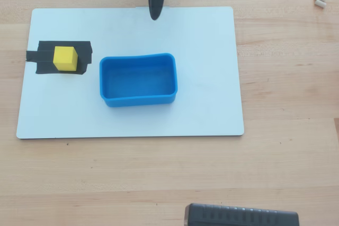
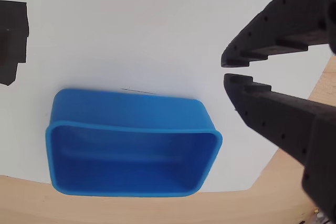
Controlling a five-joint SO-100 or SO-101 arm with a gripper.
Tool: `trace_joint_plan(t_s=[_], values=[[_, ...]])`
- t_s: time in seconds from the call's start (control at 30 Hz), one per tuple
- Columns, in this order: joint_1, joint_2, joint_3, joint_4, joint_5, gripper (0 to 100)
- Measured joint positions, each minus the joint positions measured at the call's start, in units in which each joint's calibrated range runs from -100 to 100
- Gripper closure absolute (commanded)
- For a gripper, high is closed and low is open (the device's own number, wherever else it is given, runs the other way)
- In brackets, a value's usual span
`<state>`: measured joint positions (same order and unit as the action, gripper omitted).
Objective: Pick up yellow cube and drop it in the blue rectangular bin
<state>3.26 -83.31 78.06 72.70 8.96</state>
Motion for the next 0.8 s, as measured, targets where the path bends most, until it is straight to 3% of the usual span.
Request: trace_joint_plan(t_s=[0.43, 0.8], values=[[17.39, 34.35, -30.66, 1.94, 6.74, 100], [22.64, 58.23, -53.61, 5.48, 10.01, 100]])
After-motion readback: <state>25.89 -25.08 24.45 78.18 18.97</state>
